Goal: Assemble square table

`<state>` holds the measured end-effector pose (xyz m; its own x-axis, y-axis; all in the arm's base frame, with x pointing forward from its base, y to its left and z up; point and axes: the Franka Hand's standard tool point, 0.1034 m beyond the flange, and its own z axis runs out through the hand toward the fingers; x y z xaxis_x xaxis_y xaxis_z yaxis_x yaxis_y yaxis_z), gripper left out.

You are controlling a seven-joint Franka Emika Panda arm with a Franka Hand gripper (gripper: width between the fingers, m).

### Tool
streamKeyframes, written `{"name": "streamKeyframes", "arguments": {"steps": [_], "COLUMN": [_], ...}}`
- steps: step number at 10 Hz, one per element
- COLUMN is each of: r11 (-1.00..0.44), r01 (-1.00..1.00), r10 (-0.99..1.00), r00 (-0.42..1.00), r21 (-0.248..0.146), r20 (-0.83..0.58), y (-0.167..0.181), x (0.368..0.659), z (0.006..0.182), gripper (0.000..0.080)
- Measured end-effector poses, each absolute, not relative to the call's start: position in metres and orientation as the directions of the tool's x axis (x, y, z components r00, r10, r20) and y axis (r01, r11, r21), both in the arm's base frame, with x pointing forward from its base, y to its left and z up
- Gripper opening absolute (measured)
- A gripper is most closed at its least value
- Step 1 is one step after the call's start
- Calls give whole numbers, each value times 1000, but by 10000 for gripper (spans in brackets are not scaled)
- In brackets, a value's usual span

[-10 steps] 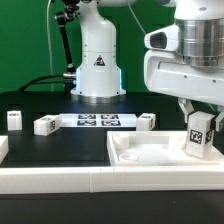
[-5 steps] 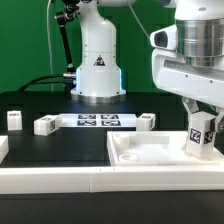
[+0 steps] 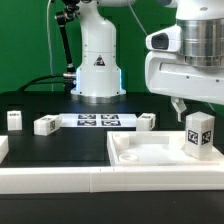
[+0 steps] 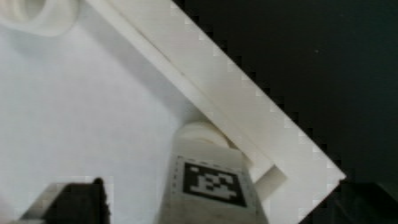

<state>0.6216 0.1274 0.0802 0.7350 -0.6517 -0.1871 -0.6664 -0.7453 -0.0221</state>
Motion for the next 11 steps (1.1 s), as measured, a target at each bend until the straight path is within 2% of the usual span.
{"name": "streamKeyframes", "arguments": {"steps": [3, 5, 11], "r11": [-869, -959, -973], "r01": [-492, -265, 167], "r10": [-475, -248, 183], "r00": [862, 956, 979], "r21": [-62, -102, -158], "r20": [-179, -159, -93], "y": [127, 125, 121], "x": [621, 621, 623], "z": [80, 79, 79], "gripper": [649, 649, 649]}}
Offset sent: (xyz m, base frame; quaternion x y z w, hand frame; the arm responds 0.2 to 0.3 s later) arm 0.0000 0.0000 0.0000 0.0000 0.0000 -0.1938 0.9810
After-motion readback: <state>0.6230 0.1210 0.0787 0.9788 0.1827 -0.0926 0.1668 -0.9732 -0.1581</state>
